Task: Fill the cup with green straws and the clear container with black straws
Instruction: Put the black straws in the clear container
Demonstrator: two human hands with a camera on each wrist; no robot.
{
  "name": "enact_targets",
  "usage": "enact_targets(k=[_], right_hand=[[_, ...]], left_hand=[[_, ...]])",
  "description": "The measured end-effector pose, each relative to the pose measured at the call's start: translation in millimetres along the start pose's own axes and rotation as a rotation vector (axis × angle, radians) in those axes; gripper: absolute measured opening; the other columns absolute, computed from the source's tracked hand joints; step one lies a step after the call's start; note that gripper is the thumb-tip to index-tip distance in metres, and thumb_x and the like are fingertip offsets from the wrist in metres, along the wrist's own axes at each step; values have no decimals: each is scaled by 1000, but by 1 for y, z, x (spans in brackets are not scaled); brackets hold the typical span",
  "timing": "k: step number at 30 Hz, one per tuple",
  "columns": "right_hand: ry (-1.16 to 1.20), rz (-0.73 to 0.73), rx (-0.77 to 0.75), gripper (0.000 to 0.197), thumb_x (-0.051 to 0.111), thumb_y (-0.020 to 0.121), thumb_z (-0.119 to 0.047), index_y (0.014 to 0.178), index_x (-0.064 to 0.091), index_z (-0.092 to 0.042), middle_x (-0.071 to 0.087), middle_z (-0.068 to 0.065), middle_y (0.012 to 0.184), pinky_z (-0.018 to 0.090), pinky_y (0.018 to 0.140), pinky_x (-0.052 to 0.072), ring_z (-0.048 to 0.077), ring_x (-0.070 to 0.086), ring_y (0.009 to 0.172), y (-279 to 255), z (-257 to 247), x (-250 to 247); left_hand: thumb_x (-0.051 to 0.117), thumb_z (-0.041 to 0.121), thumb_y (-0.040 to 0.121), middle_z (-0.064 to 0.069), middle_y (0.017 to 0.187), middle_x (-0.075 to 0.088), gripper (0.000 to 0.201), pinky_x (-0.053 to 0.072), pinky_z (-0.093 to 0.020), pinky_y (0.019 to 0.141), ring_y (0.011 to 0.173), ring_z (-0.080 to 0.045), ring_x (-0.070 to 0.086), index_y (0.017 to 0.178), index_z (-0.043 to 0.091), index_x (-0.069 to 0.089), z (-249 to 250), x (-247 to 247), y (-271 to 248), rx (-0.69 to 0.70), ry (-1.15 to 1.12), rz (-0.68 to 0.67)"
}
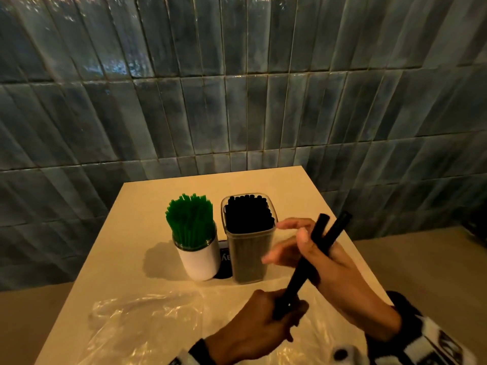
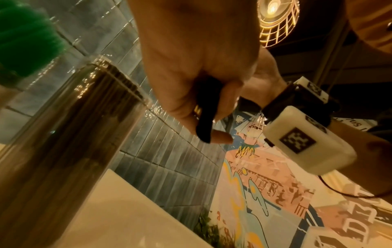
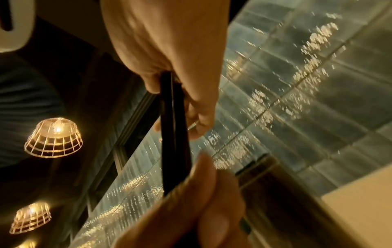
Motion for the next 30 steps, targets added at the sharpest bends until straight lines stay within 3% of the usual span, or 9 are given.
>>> enact_targets(k=[2,3,7,10,12,17,21,26,30], right_hand=[[197,125,-29,42,60,76,-58,84,60,-16,53,2,54,27,65,55,20,61,53,9,-1,-11],[276,224,-49,39,59,77,-54,77,57,-15,42,-2,48,26,54,52,14,49,42,14,-4,-22],[324,537,4,29,48,88,-40,73,51,-16,28,-8,46,15,33,27,3,25,35,34,-2,-77],[139,597,194,23,52,93,-31,80,61,-15,33,-5,53,16,33,25,4,26,39,57,29,-97],[-26,577,297,14,56,92,-24,87,68,-17,43,-4,60,17,35,26,4,29,41,76,51,-97],[-198,511,449,16,61,90,-23,102,71,-22,52,-5,58,23,41,33,9,38,45,111,96,-84],[-164,423,462,18,64,88,-24,106,68,-26,51,-14,56,16,36,32,4,42,47,112,107,-63],[-273,288,319,17,62,89,-23,97,69,-36,62,-23,58,9,46,38,-8,52,46,84,103,-49],[-208,224,342,22,59,90,-18,103,69,-33,62,-14,55,22,42,36,10,44,40,59,103,-47]], left_hand=[[55,49,88,3,80,66,14,54,-29,72,68,-7,61,88,34,57,14,-10,4,98,181,-18],[54,61,82,4,95,65,29,53,-30,79,81,-6,60,97,36,57,22,-19,6,159,316,-12],[19,89,68,15,136,36,85,25,-21,106,126,2,27,130,34,42,57,-78,23,323,780,260],[19,92,62,8,157,-6,110,-5,-36,116,142,-9,-12,149,26,9,46,-108,59,142,1073,310],[31,93,60,-2,155,-21,122,-7,-43,117,141,-17,-23,149,19,-6,25,-115,81,30,1155,261],[43,80,73,-6,158,0,109,-3,-38,118,145,-20,-2,150,15,1,5,-116,92,-18,1201,322],[50,72,68,-7,134,54,88,27,-40,106,122,-25,51,134,14,47,15,-104,70,128,1182,424],[56,70,71,-6,134,52,84,36,-43,106,126,-24,44,132,13,51,4,-79,31,280,1081,542],[52,75,70,-15,148,34,98,26,-47,110,140,-31,24,141,10,34,-6,-67,9,197,1072,623]])
Point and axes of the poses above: each hand's wrist, its own y-axis towards the middle knuckle, its own x-axis out of the palm, z = x × y, the point moved 8 cm from there along y, towards the middle knuckle
